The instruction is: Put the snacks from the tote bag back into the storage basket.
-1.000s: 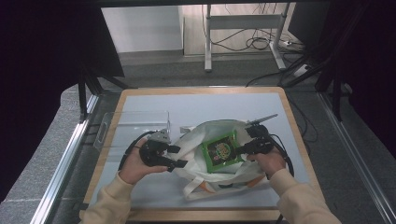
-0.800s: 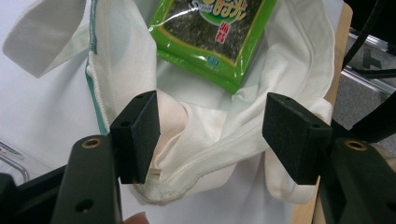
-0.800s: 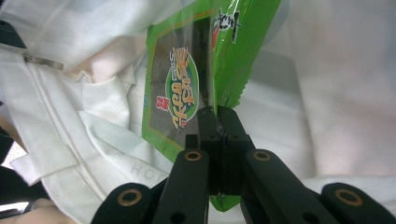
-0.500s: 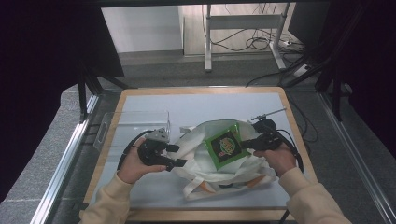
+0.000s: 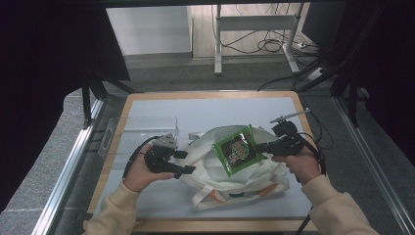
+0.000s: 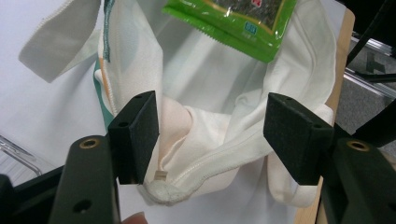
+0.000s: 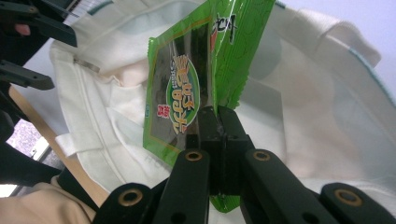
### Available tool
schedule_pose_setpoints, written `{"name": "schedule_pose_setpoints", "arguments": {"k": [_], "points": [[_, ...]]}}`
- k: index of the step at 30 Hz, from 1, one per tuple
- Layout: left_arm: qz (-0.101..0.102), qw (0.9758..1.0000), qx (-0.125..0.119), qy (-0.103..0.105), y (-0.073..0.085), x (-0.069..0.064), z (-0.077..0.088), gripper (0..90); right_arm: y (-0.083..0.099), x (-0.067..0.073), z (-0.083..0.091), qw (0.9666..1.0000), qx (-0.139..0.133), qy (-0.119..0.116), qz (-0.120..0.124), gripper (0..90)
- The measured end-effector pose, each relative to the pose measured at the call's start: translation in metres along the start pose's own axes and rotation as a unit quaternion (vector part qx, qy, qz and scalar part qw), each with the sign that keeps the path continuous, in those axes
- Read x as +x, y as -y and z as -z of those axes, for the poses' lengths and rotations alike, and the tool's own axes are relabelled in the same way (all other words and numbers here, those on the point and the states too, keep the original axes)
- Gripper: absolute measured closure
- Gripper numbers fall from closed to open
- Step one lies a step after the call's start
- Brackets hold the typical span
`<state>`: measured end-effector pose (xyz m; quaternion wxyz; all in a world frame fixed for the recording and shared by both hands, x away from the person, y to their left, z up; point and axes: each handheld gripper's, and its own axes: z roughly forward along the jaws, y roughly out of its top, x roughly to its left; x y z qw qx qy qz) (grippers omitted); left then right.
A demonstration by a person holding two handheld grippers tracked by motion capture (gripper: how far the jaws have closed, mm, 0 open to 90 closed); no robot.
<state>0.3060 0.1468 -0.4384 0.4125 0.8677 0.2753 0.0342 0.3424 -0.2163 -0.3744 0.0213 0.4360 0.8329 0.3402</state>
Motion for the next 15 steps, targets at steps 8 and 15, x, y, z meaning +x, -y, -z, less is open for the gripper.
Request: {"name": "schedule_pose_setpoints", "arguments": {"k": [8,15], "points": [[-0.003,0.9999,-0.004,-0.011,-0.008,0.002,0.002,35.2,0.001,-0.008,0.002,0.9994,-0.017,-0.020,0.021,89.7],[0.000,0.9999,-0.003,-0.014,-0.017,0.003,-0.002,35.0,0.000,-0.016,0.002,0.9979,-0.034,-0.043,0.035,89.7]]}}
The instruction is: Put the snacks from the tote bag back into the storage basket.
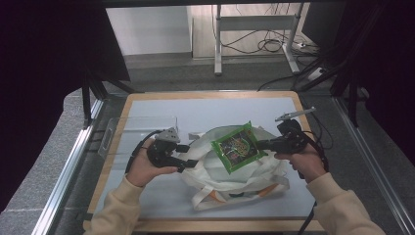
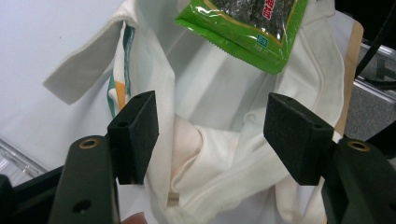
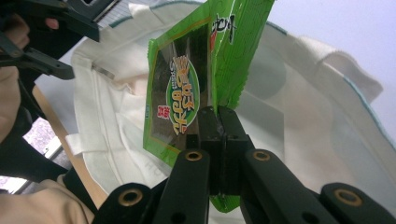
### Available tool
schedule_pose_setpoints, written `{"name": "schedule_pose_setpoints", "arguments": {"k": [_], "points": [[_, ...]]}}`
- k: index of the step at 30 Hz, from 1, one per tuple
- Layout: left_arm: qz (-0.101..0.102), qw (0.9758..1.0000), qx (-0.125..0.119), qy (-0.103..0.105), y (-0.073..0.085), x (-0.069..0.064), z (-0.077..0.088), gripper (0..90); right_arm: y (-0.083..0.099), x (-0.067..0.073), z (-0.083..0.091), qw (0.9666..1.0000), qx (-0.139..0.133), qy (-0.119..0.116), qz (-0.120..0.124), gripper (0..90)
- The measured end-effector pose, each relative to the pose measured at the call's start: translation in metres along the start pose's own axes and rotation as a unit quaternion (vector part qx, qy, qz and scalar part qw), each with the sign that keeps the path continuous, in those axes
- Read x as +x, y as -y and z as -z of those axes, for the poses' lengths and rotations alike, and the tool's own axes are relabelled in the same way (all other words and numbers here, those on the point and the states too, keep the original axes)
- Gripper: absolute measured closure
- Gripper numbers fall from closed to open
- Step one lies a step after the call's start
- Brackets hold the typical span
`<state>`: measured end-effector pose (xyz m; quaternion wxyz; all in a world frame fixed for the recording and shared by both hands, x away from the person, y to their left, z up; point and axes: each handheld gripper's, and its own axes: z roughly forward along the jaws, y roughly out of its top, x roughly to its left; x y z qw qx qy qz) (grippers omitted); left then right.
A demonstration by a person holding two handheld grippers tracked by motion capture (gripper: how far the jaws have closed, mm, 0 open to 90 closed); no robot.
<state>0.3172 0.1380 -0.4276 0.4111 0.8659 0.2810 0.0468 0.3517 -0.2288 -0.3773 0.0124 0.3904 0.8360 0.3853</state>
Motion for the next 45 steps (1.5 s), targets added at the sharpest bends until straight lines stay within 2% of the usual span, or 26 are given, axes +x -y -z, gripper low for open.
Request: {"name": "schedule_pose_setpoints", "arguments": {"k": [1,6,17,26,30,35,37,38,40,41,42,43,45], "points": [[0.005,1.0000,-0.003,0.002,-0.001,-0.001,-0.002,35.0,0.000,-0.001,0.000,1.0000,-0.001,-0.004,0.002,89.7],[-0.001,1.0000,-0.004,0.006,-0.007,-0.003,-0.005,35.0,-0.002,0.001,0.000,0.9996,-0.007,-0.015,0.022,89.7],[-0.011,0.9998,-0.003,0.013,-0.025,-0.006,-0.011,33.9,-0.005,0.008,0.002,0.9987,-0.015,-0.024,0.043,89.7],[-0.024,0.9994,-0.003,0.024,-0.043,0.003,-0.012,33.7,-0.006,0.012,0.003,0.9967,-0.025,-0.033,0.069,89.7],[-0.029,0.9994,0.002,0.019,-0.051,0.006,-0.017,33.7,-0.008,0.015,0.004,0.9958,-0.028,-0.039,0.078,89.7],[-0.042,0.9980,0.012,0.045,-0.060,0.011,-0.024,34.1,-0.009,0.019,0.004,0.9931,-0.036,-0.045,0.102,89.7],[-0.049,0.9959,0.013,0.075,-0.062,0.013,-0.029,34.9,-0.010,0.021,0.003,0.9912,-0.040,-0.051,0.115,89.7],[-0.047,0.9945,0.013,0.093,-0.063,0.014,-0.032,36.0,-0.010,0.022,0.003,0.9904,-0.042,-0.052,0.121,89.7],[-0.046,0.9926,0.017,0.111,-0.063,0.015,-0.038,39.2,-0.011,0.024,0.001,0.9885,-0.046,-0.058,0.132,89.7],[-0.048,0.9922,0.021,0.113,-0.063,0.015,-0.040,44.3,-0.012,0.025,0.000,0.9881,-0.046,-0.058,0.135,89.7],[-0.055,0.9925,0.028,0.106,-0.063,0.015,-0.041,50.3,-0.012,0.025,-0.001,0.9878,-0.046,-0.057,0.137,89.7],[-0.054,0.9932,0.033,0.098,-0.063,0.014,-0.043,52.3,-0.013,0.026,-0.003,0.9878,-0.046,-0.057,0.137,89.7],[-0.053,0.9926,0.041,0.101,-0.062,0.014,-0.044,57.8,-0.014,0.025,-0.005,0.9872,-0.047,-0.048,0.145,89.6]]}}
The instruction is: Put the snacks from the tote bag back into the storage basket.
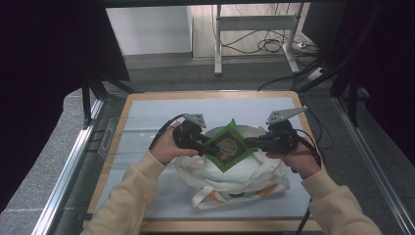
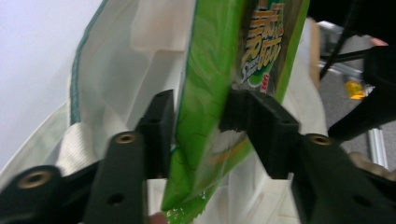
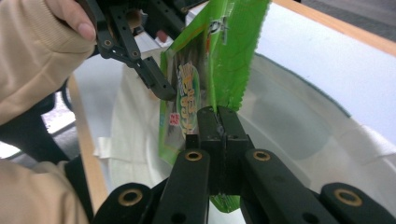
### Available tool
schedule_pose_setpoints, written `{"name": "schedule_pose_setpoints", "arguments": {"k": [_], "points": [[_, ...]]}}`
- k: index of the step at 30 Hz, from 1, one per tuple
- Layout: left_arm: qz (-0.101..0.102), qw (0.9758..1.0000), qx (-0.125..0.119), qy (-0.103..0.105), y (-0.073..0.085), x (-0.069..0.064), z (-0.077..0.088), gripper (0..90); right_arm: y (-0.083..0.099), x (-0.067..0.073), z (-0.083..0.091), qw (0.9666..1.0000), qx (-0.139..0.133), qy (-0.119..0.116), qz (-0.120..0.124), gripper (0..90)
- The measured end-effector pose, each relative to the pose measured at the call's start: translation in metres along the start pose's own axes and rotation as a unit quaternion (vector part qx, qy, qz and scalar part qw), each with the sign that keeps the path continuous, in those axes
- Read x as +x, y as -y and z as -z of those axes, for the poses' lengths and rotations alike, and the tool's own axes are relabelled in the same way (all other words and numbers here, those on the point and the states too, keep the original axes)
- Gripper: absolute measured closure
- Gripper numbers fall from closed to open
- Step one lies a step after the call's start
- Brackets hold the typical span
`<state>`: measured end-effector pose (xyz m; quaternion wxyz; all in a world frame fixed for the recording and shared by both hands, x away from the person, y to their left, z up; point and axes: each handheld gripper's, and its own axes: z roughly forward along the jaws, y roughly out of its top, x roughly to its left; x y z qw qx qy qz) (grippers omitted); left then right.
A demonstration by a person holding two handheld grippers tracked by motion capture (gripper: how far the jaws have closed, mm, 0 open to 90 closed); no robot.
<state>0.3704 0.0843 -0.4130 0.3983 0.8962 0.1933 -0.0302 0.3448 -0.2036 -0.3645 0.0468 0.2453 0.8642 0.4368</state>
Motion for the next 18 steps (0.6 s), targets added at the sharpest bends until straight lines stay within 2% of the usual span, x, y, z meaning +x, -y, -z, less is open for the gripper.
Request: {"name": "schedule_pose_setpoints", "arguments": {"k": [4,6,9,11,15,18], "points": [[0.003,0.9998,0.001,0.018,0.004,0.000,0.001,65.7,0.000,-0.003,-0.001,0.9999,-0.007,0.006,0.009,89.5],[0.008,0.9997,0.001,0.023,0.006,0.000,0.002,70.3,-0.001,-0.002,-0.003,0.9997,-0.010,0.012,0.021,89.1],[0.019,0.9994,-0.006,0.029,0.009,-0.001,0.004,71.9,-0.001,-0.002,-0.003,0.9995,-0.011,0.016,0.025,88.7],[0.023,0.9992,-0.012,0.030,0.010,-0.002,0.007,72.3,-0.002,-0.001,-0.003,0.9993,-0.015,0.019,0.027,88.2],[0.018,0.9994,-0.017,0.024,0.012,-0.004,0.012,72.6,-0.005,0.001,-0.003,0.9991,-0.025,0.021,0.027,84.9],[0.017,0.9994,-0.023,0.017,0.013,-0.007,0.016,72.7,-0.005,0.003,-0.004,0.9988,-0.033,0.026,0.026,77.9]]}}
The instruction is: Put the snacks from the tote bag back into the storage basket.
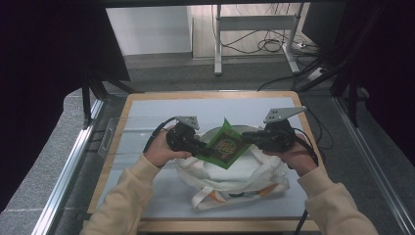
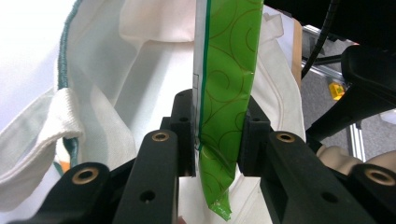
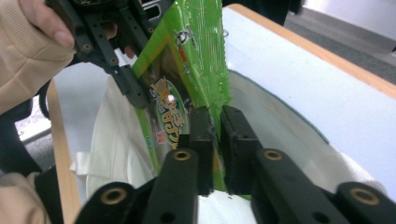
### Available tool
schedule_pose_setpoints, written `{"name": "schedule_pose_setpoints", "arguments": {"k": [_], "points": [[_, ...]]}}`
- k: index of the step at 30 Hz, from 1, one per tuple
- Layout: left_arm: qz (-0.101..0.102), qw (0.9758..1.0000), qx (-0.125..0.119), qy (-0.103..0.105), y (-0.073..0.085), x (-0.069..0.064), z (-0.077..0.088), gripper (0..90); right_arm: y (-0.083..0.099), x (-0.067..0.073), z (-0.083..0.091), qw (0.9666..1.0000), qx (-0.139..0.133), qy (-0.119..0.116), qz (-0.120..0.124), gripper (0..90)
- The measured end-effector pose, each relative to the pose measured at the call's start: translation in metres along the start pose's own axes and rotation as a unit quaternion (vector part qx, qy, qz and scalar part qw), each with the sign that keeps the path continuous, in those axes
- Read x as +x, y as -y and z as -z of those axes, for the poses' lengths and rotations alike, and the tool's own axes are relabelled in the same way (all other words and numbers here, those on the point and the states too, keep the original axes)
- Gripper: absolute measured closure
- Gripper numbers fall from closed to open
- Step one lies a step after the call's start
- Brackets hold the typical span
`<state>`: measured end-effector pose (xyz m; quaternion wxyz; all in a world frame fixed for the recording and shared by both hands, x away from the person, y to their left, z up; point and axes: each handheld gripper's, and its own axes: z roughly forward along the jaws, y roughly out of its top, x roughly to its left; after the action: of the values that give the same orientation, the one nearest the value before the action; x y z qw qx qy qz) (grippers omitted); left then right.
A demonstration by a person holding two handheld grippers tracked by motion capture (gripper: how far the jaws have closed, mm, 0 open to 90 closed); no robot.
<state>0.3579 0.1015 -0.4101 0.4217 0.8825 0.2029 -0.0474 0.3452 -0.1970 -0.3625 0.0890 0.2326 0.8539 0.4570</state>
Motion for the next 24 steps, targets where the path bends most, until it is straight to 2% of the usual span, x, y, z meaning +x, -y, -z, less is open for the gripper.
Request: {"name": "schedule_pose_setpoints", "arguments": {"k": [4,7,9,11,14,17,22,24], "points": [[0.003,1.0000,-0.007,-0.003,0.003,0.000,0.003,72.7,0.000,0.003,-0.001,0.9999,-0.013,0.004,-0.006,64.3],[0.002,0.9999,-0.012,-0.006,0.005,-0.001,0.005,72.7,0.000,0.007,-0.001,0.9999,-0.014,0.008,-0.004,58.4],[0.004,0.9998,-0.019,-0.010,0.006,-0.003,0.007,72.6,0.000,0.008,0.001,0.9994,-0.019,0.025,-0.010,55.0],[0.003,0.9996,-0.027,-0.005,0.008,-0.002,0.011,72.6,0.000,0.008,0.003,0.9975,-0.023,0.054,-0.041,52.4],[0.000,0.9995,-0.029,-0.011,0.011,-0.002,0.014,72.5,0.004,0.011,0.006,0.9958,-0.025,0.073,-0.049,49.2],[0.002,0.9992,-0.036,-0.019,0.014,-0.004,0.016,72.5,0.012,0.013,0.006,0.9948,-0.028,0.077,-0.060,46.5],[0.011,0.9981,-0.057,-0.019,0.020,-0.009,0.020,72.4,0.024,0.015,0.006,0.9935,-0.034,0.082,-0.071,42.3],[0.013,0.9975,-0.064,-0.028,0.022,-0.011,0.020,72.4,0.028,0.016,0.007,0.9930,-0.040,0.081,-0.076,40.7]]}}
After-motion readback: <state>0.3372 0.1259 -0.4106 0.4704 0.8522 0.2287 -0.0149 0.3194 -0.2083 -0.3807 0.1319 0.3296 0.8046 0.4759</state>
